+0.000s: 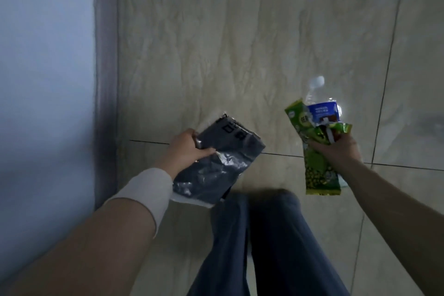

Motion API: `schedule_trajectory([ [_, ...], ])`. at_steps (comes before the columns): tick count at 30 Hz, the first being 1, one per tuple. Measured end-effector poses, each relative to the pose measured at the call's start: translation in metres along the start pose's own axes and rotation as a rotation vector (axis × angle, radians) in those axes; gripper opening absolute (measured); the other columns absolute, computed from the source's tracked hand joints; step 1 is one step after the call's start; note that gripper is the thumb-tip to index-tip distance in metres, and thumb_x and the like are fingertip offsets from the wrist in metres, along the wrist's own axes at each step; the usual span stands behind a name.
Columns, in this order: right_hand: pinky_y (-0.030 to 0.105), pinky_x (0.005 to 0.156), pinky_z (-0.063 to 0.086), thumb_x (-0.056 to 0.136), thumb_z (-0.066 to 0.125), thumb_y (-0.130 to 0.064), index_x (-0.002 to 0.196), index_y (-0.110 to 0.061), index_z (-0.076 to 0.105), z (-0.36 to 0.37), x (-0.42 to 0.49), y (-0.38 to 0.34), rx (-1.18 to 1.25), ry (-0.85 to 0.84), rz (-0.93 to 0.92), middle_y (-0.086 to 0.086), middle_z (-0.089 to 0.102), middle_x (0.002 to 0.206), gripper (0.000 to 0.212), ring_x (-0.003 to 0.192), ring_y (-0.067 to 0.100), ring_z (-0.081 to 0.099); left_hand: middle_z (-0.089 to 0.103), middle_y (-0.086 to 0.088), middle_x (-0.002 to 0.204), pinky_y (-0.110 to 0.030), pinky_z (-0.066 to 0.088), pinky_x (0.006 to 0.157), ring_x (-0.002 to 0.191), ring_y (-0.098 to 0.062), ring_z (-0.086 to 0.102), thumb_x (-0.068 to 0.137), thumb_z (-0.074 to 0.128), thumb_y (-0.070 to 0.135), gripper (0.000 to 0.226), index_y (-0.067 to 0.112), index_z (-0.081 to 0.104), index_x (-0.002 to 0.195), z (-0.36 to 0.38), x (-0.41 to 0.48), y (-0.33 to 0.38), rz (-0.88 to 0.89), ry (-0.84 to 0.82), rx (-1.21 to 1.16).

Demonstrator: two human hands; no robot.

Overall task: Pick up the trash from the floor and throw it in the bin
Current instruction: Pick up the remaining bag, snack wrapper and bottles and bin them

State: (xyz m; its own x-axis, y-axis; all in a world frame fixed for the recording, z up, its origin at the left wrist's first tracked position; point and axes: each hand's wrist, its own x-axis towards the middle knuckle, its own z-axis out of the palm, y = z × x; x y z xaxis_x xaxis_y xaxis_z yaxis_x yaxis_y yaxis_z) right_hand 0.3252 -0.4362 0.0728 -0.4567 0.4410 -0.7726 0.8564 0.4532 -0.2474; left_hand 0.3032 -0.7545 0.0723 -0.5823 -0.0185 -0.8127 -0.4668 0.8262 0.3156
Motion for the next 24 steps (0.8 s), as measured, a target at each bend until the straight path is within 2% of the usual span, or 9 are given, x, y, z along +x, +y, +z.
schedule_trajectory([
  [3, 0.043, 0.090, 0.052, 0.072, 0.078, -0.031, 0.123, -0.008, 0.054, -0.047, -0.043, 0.007, 0.119, 0.001, 0.088, 0.017, 0.064, 0.119, 0.061, 0.107, 0.034, 0.062, 0.063, 0.004, 0.082, -0.023, 0.041, 0.057, 0.069, -0.011, 0.057, 0.075, 0.073, 0.040, 0.033, 0.017, 0.059, 0.094, -0.025, -0.048, 0.028, -0.084, 0.069, -0.114],
  [4, 0.046, 0.092, 0.052, 0.071, 0.079, -0.030, 0.122, -0.009, 0.056, -0.061, -0.055, 0.010, 0.173, 0.001, 0.102, 0.017, 0.065, 0.118, 0.060, 0.106, 0.034, 0.062, 0.063, 0.004, 0.081, -0.022, 0.040, 0.055, 0.067, -0.010, 0.057, 0.075, 0.072, 0.042, 0.033, 0.017, 0.060, 0.093, -0.031, -0.062, 0.040, -0.096, 0.078, -0.143],
  [5, 0.048, 0.093, 0.052, 0.070, 0.079, -0.029, 0.120, -0.010, 0.057, -0.074, -0.066, 0.011, 0.232, -0.001, 0.109, 0.015, 0.066, 0.117, 0.057, 0.105, 0.033, 0.063, 0.064, 0.004, 0.082, -0.022, 0.041, 0.056, 0.068, -0.012, 0.059, 0.074, 0.072, 0.043, 0.035, 0.017, 0.061, 0.094, -0.036, -0.074, 0.054, -0.100, 0.080, -0.169],
  [7, 0.043, 0.091, 0.052, 0.073, 0.078, -0.025, 0.117, -0.010, 0.059, -0.098, -0.084, 0.017, 0.335, -0.020, 0.114, 0.012, 0.067, 0.112, 0.051, 0.101, 0.031, 0.064, 0.066, 0.004, 0.085, -0.025, 0.045, 0.064, 0.076, -0.017, 0.063, 0.073, 0.073, 0.044, 0.035, 0.017, 0.064, 0.095, -0.039, -0.093, 0.085, -0.088, 0.060, -0.209],
  [10, 0.033, 0.079, 0.048, 0.076, 0.076, -0.020, 0.116, -0.009, 0.059, -0.132, -0.100, 0.030, 0.475, -0.039, 0.131, 0.008, 0.063, 0.101, 0.045, 0.090, 0.025, 0.061, 0.065, 0.006, 0.082, -0.029, 0.049, 0.077, 0.082, -0.020, 0.063, 0.075, 0.073, 0.039, 0.019, 0.029, 0.058, 0.079, -0.032, -0.115, 0.141, -0.045, 0.020, -0.231],
  [14, 0.033, 0.075, 0.052, 0.077, 0.075, -0.014, 0.105, -0.014, 0.060, -0.171, -0.094, 0.071, 0.598, -0.070, 0.160, 0.011, 0.065, 0.101, 0.032, 0.092, 0.026, 0.062, 0.070, -0.002, 0.094, -0.039, 0.053, 0.088, 0.089, -0.025, 0.067, 0.072, 0.075, 0.041, 0.022, 0.028, 0.059, 0.081, -0.003, -0.116, 0.206, -0.013, -0.009, -0.172],
  [17, 0.040, 0.084, 0.055, 0.077, 0.075, -0.015, 0.110, -0.013, 0.059, -0.205, -0.078, 0.109, 0.625, -0.085, 0.176, 0.010, 0.066, 0.104, 0.037, 0.096, 0.028, 0.063, 0.071, -0.006, 0.096, -0.041, 0.054, 0.087, 0.090, -0.027, 0.067, 0.070, 0.076, 0.041, 0.032, 0.021, 0.063, 0.091, 0.027, -0.107, 0.256, 0.004, -0.021, -0.123],
  [21, 0.046, 0.090, 0.054, 0.072, 0.078, -0.022, 0.118, -0.014, 0.053, -0.254, -0.058, 0.168, 0.637, -0.082, 0.251, 0.010, 0.065, 0.109, 0.053, 0.100, 0.028, 0.063, 0.069, -0.007, 0.093, -0.031, 0.050, 0.074, 0.087, -0.026, 0.065, 0.072, 0.074, 0.042, 0.041, 0.013, 0.062, 0.098, 0.073, -0.104, 0.331, 0.043, -0.008, -0.026],
  [24, 0.041, 0.082, 0.054, 0.077, 0.074, -0.014, 0.096, -0.023, 0.056, -0.292, -0.048, 0.201, 0.824, -0.034, 0.299, 0.011, 0.065, 0.106, 0.027, 0.098, 0.031, 0.064, 0.064, -0.005, 0.093, -0.027, 0.046, 0.068, 0.083, -0.023, 0.061, 0.074, 0.075, 0.037, 0.040, 0.011, 0.056, 0.098, 0.107, -0.105, 0.394, 0.138, -0.006, 0.006],
])
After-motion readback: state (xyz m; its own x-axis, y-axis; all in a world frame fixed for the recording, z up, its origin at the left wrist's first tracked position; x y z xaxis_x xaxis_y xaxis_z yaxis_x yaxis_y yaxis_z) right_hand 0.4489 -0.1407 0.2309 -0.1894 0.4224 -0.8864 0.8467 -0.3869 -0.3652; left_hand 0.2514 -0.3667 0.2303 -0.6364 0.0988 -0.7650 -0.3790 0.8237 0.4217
